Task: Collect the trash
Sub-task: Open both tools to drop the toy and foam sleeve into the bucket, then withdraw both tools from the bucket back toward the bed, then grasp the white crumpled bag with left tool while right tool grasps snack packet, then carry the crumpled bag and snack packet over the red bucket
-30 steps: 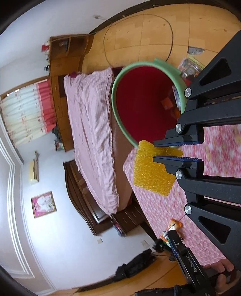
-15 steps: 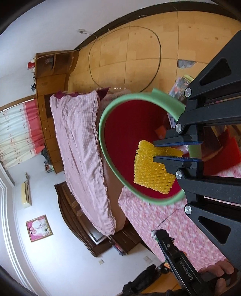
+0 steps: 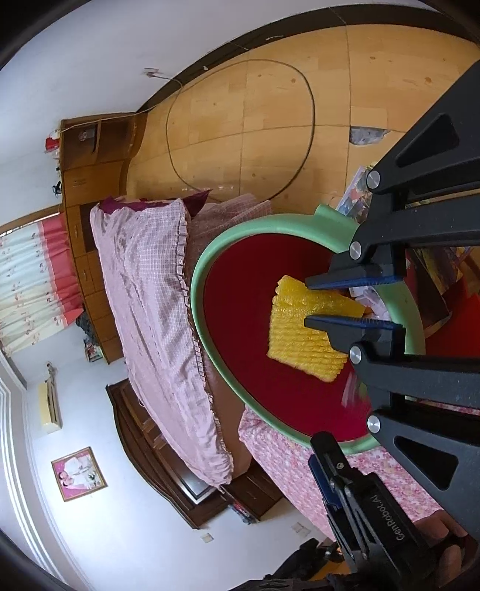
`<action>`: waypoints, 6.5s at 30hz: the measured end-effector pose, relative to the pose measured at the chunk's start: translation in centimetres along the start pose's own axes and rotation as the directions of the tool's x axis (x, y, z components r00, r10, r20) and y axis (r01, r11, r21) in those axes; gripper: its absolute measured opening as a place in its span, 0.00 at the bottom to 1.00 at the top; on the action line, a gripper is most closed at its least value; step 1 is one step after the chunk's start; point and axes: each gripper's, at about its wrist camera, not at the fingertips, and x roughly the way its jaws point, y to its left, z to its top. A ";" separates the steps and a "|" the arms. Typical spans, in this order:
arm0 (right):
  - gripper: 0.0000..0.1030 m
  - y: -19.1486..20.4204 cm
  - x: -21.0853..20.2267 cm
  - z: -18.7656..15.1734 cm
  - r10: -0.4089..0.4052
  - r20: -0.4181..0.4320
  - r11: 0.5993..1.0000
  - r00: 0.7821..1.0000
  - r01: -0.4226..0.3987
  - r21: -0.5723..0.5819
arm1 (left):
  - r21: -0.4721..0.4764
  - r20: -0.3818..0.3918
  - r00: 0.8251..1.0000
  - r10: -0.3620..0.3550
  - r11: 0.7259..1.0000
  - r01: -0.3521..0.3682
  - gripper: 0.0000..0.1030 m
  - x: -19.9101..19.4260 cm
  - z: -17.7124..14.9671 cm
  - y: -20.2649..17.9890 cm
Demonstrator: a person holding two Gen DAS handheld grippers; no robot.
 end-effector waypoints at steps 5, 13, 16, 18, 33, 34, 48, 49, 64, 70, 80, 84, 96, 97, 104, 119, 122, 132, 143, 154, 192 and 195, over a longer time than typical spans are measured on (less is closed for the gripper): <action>0.29 -0.3 0.0 0.1 0.005 -0.003 1.000 1.000 -0.005 0.021 | -0.036 -0.016 1.000 -0.020 0.999 0.019 0.38 -0.4 -0.1 0.7; 0.40 1.0 -1.8 -0.4 0.020 0.026 1.000 0.999 -0.020 0.002 | -0.037 0.002 1.000 0.014 0.999 -0.014 0.42 -2.9 -1.0 1.5; 0.42 1.7 -2.3 -0.6 0.030 0.027 0.999 0.999 -0.029 -0.021 | -0.057 0.009 1.000 0.013 0.998 -0.012 0.42 -4.3 -1.2 2.1; 0.42 2.2 -2.8 -0.7 0.039 0.027 0.999 0.999 -0.038 -0.031 | -0.069 0.020 1.000 0.022 0.997 -0.020 0.42 -5.4 -1.5 2.6; 0.47 8.0 -4.6 -2.2 0.150 -0.012 0.982 0.989 -0.150 -0.115 | -0.189 0.029 0.985 0.170 0.969 -0.161 0.42 -11.8 -3.8 8.5; 0.47 8.7 -4.7 -2.4 0.163 -0.019 0.978 0.986 -0.164 -0.131 | -0.195 0.030 0.984 0.175 0.967 -0.166 0.42 -12.0 -4.0 8.9; 0.48 16.0 -4.2 -4.0 0.264 -0.135 0.932 0.955 -0.289 -0.221 | -0.316 0.022 0.953 0.301 0.907 -0.279 0.42 -16.4 -7.4 16.1; 0.48 16.5 -4.2 -4.2 0.268 -0.144 0.928 0.953 -0.295 -0.227 | -0.324 0.024 0.951 0.307 0.903 -0.283 0.42 -16.7 -7.6 16.7; 0.48 24.7 -1.5 -6.2 0.300 -0.267 0.877 0.916 -0.374 -0.300 | -0.432 -0.013 0.908 0.420 0.816 -0.383 0.42 -19.6 -11.2 26.1; 0.48 28.5 0.5 -7.0 0.297 -0.336 0.848 0.894 -0.409 -0.337 | -0.487 -0.032 0.892 0.451 0.772 -0.408 0.42 -19.7 -12.7 29.4; 0.48 34.6 4.5 -8.7 0.280 -0.395 0.796 0.875 -0.442 -0.414 | -0.569 -0.079 0.884 0.461 0.707 -0.420 0.42 -18.1 -15.9 33.9; 0.48 36.7 6.6 -9.6 0.275 -0.441 0.767 0.854 -0.472 -0.435 | -0.592 -0.086 0.891 0.446 0.696 -0.406 0.42 -17.8 -16.6 34.8; 0.48 41.6 11.5 -11.2 0.226 -0.478 0.672 0.849 -0.491 -0.555 | -0.595 -0.100 0.896 0.432 0.696 -0.402 0.42 -17.1 -16.5 36.1; 0.48 41.7 11.6 -11.2 0.228 -0.474 0.667 0.850 -0.492 -0.560 | -0.593 -0.103 0.896 0.431 0.697 -0.403 0.42 -17.0 -16.3 36.1; 0.37 41.5 12.3 -10.9 0.267 -0.474 0.665 0.839 -0.516 -0.540 | -0.579 -0.090 0.903 0.420 0.716 -0.390 0.42 -16.4 -14.9 35.6; 0.34 35.7 8.8 -8.0 0.323 -0.430 0.741 0.843 -0.508 -0.438 | -0.575 -0.060 0.941 0.332 0.759 -0.305 0.42 -13.6 -11.9 34.1; 0.34 34.0 8.0 -7.3 0.314 -0.408 0.764 0.857 -0.483 -0.428 | -0.566 -0.070 0.941 0.330 0.764 -0.310 0.42 -12.8 -11.6 34.1; 0.34 27.9 5.6 -5.8 0.292 -0.339 0.834 0.894 -0.412 -0.367 | -0.521 -0.038 0.957 0.288 0.811 -0.265 0.43 -10.2 -9.6 32.7; 0.34 23.4 3.8 -5.0 0.291 -0.286 0.880 0.913 -0.373 -0.295 | -0.530 -0.029 0.961 0.276 0.811 -0.249 0.37 -9.9 -9.3 31.6; 0.34 20.5 1.5 -4.2 0.289 -0.221 0.908 0.931 -0.340 -0.245 | -0.419 0.036 0.967 0.251 0.883 -0.213 0.37 -12.0 -8.5 25.7; 0.35 2.3 -1.5 -0.3 0.063 -0.020 0.998 0.998 -0.062 0.033 | 0.011 0.050 0.998 -0.038 0.999 0.038 0.37 -3.4 -0.3 2.7; 0.35 1.6 -1.8 -0.1 0.063 -0.007 0.997 0.998 -0.063 0.043 | 0.043 0.029 0.998 -0.064 0.997 0.063 0.39 -2.1 0.2 1.4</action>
